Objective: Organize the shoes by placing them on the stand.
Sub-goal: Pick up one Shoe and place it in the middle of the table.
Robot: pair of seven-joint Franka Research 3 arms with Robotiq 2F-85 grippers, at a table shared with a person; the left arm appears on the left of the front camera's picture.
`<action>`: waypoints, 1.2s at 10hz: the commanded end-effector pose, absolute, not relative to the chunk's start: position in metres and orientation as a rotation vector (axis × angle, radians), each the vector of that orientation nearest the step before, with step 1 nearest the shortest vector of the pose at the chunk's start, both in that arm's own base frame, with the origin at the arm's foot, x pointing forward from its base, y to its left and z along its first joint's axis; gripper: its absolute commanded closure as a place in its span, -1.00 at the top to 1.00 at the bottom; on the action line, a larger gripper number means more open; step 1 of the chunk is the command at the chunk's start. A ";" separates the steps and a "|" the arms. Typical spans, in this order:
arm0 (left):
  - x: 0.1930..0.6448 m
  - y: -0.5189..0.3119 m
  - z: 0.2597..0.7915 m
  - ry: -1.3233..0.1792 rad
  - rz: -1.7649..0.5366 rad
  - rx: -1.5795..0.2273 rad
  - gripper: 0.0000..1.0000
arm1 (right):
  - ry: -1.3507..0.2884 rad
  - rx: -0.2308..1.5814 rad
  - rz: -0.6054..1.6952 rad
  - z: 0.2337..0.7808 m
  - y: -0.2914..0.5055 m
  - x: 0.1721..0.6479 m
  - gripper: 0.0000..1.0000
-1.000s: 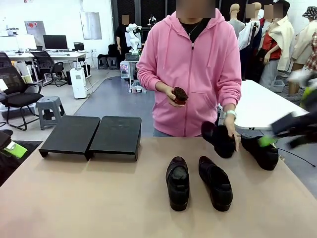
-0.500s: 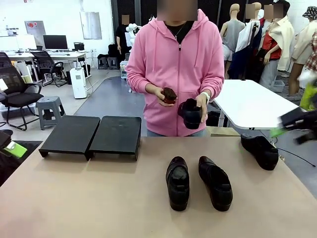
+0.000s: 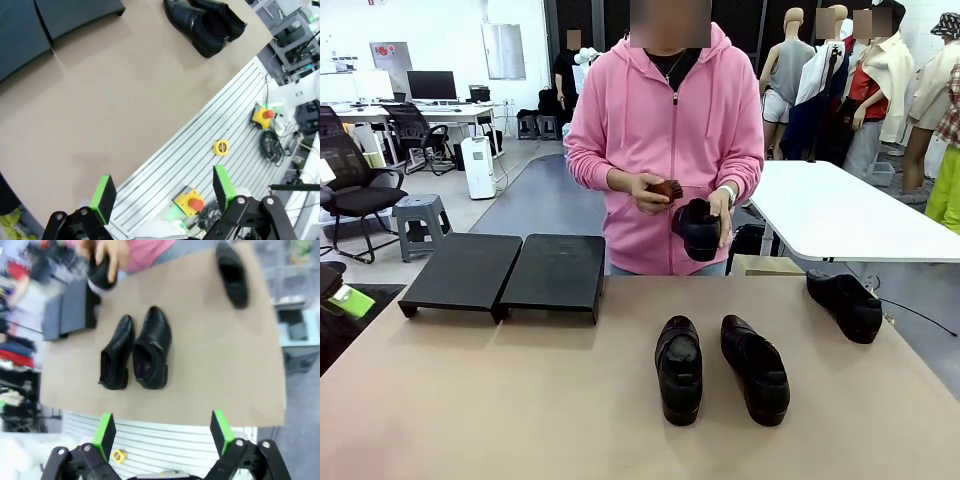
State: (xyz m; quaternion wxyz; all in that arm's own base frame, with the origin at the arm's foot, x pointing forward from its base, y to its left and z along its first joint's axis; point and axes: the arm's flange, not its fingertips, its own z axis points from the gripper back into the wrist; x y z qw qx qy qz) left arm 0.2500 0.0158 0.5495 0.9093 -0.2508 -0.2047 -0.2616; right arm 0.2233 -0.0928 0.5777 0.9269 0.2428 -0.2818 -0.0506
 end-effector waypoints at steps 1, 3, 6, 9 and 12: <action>0.251 0.018 0.551 -0.430 -0.547 -0.536 1.00 | -0.559 0.460 0.049 0.550 -0.025 0.275 1.00; 0.251 0.018 0.551 -0.430 -0.547 -0.536 1.00 | -0.495 0.471 0.192 0.528 0.036 0.320 1.00; 0.251 0.018 0.551 -0.430 -0.547 -0.536 1.00 | -0.454 0.420 0.295 0.491 0.102 0.361 1.00; 0.251 0.018 0.551 -0.430 -0.547 -0.536 1.00 | -0.583 0.431 0.102 0.533 0.010 0.322 1.00; 0.251 0.018 0.551 -0.430 -0.547 -0.536 1.00 | -0.638 0.447 -0.062 0.546 -0.086 0.235 1.00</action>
